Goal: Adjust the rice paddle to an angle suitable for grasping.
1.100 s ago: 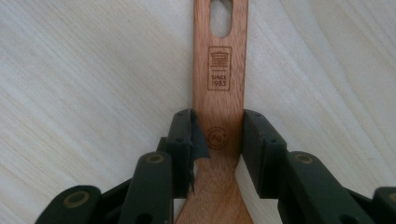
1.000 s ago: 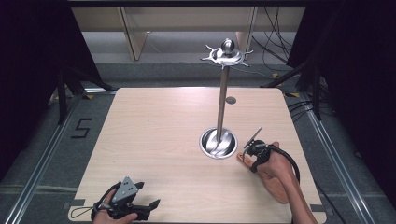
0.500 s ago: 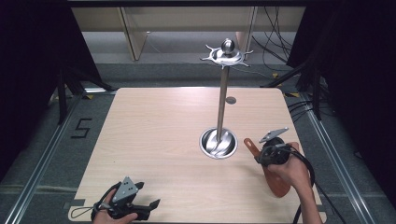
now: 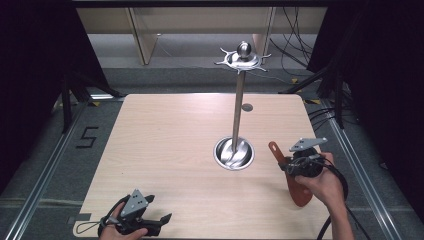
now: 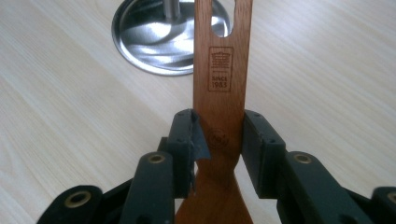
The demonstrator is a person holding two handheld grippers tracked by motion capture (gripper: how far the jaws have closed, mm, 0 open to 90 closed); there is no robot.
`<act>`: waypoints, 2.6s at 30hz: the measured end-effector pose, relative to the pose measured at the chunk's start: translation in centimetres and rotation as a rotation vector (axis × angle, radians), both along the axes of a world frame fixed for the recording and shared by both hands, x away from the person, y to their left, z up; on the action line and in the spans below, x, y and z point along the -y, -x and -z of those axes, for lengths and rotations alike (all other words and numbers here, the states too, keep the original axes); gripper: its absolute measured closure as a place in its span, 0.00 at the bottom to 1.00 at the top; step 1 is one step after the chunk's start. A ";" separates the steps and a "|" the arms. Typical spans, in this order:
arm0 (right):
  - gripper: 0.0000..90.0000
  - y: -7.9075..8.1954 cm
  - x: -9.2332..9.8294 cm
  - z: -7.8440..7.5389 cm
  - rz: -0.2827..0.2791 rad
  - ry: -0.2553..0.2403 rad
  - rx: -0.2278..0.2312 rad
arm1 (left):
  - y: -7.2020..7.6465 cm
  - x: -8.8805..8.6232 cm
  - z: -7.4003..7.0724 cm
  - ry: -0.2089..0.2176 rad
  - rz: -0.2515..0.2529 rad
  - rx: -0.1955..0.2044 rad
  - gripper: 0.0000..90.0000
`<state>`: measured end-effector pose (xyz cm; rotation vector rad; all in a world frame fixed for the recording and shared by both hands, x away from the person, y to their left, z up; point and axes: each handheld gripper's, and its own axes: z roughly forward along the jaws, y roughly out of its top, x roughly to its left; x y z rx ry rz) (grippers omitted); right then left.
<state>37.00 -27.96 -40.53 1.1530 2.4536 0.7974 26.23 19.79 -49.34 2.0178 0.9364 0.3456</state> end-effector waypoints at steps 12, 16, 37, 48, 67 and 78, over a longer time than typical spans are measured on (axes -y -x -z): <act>0.74 0.7 1.0 -2.2 -0.010 -0.119 0.114 | 0.1 0.1 0.0 0.016 -0.006 0.001 0.17; 0.74 0.7 1.0 -2.9 -0.016 -0.172 0.159 | 0.1 0.0 -0.1 0.014 -0.005 -0.003 0.17; 0.74 0.5 -0.9 -5.8 -0.064 -0.327 0.319 | 0.1 0.0 -0.1 0.007 -0.004 0.002 0.17; 0.74 0.7 -1.5 -7.8 -0.088 -0.372 0.378 | 0.1 -0.2 -0.1 0.006 -0.015 0.000 0.17; 0.74 0.2 -1.7 -10.7 -0.101 -0.434 0.438 | 0.0 -0.2 0.0 0.002 -0.024 -0.014 0.17; 0.74 -0.1 -2.1 -12.5 -0.104 -0.444 0.437 | 0.1 -0.2 0.0 0.010 -0.025 -0.015 0.17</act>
